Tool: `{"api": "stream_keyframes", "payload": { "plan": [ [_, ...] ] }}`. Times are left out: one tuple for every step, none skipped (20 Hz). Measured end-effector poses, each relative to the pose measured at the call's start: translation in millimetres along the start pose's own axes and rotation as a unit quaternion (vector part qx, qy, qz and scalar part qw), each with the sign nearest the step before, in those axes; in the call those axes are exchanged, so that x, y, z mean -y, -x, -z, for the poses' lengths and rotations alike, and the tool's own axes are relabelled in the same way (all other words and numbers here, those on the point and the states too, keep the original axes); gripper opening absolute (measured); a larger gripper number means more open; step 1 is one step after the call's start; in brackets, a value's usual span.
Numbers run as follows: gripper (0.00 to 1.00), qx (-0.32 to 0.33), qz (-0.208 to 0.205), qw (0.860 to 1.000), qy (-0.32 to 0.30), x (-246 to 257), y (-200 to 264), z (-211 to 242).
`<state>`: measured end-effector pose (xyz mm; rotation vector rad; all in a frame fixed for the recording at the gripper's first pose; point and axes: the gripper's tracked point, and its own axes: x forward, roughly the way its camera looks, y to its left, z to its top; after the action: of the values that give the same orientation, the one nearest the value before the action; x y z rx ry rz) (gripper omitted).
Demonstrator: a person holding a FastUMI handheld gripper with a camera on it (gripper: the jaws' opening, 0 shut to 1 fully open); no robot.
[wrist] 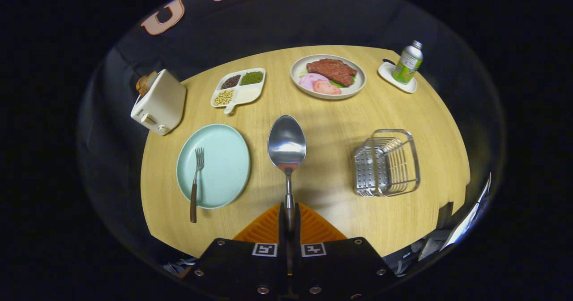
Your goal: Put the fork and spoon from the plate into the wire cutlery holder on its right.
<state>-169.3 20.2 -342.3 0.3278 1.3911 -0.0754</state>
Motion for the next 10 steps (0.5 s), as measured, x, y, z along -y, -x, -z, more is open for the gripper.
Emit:
{"api": "stream_keyframes", "payload": {
  "plan": [
    [0.05,0.002,0.008,1.0,-0.011,15.4,4.3,1.4],
    [0.05,0.0,0.014,1.0,-0.02,30.2,7.7,2.6],
    [0.05,0.001,0.019,0.999,-0.03,43.2,9.5,4.8],
    [0.05,-0.004,0.023,0.999,-0.034,57.1,10.4,6.7],
    [0.05,-0.01,0.029,0.999,-0.04,69.9,11.2,9.9],
    [0.05,-0.012,0.035,0.998,-0.044,81.4,10.9,9.9],
    [0.05,-0.012,0.039,0.998,-0.045,89.7,10.1,8.3],
    [0.05,-0.014,0.041,0.998,-0.046,96.6,11.4,7.8],
    [0.05,-0.014,0.04,0.998,-0.047,99.9,12.0,7.2],
    [0.05,-0.016,0.039,0.998,-0.049,102.2,11.5,5.6]
  ]
}}
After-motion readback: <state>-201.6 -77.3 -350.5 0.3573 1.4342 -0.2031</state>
